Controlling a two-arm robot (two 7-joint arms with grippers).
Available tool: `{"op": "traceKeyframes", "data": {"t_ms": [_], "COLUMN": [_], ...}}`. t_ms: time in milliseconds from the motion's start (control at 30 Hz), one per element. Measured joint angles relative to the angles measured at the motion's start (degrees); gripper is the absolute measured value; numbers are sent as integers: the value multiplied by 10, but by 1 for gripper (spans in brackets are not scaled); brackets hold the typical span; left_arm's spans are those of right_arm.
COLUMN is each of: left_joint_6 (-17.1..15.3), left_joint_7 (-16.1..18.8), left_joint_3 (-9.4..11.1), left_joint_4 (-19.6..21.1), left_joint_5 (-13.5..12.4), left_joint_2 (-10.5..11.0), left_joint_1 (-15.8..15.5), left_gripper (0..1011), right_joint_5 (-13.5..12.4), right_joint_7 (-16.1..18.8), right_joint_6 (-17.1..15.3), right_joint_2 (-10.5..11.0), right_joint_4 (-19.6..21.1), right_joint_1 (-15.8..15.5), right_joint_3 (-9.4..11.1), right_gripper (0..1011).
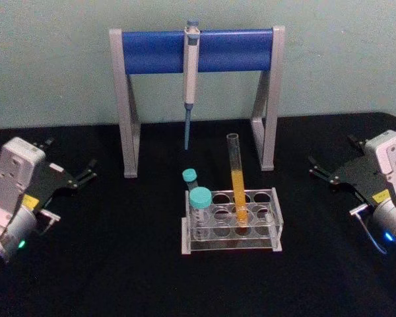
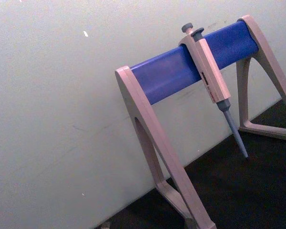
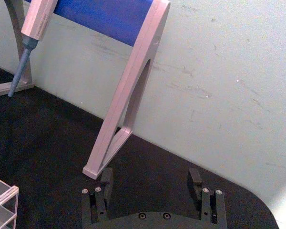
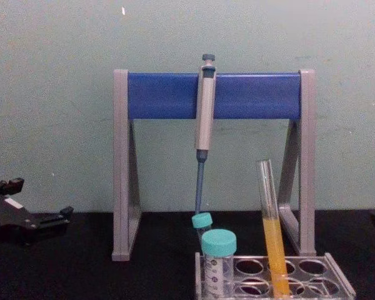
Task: Pick up the test tube from the test tube rack, shake it, then place it back into the test tube rack.
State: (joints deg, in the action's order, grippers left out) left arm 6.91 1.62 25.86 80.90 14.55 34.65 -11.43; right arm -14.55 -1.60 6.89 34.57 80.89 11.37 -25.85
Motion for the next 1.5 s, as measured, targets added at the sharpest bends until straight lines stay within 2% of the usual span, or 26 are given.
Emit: {"op": "traceKeyframes", "data": {"t_ms": [1500], "left_joint_6": [0], "left_joint_7": [0], "left_joint_3": [0], "left_joint_4": [0], "left_joint_5": [0], "left_joint_2": [0], "left_joint_1": [0], "left_gripper": [1001], "right_joint_5": [0], "right_joint_7": [0], "right_joint_6": [0], "right_joint_2": [1], "right_joint_4": [0], "right_joint_1": [1], "right_joint_3": [0], "right_gripper": [1000]}}
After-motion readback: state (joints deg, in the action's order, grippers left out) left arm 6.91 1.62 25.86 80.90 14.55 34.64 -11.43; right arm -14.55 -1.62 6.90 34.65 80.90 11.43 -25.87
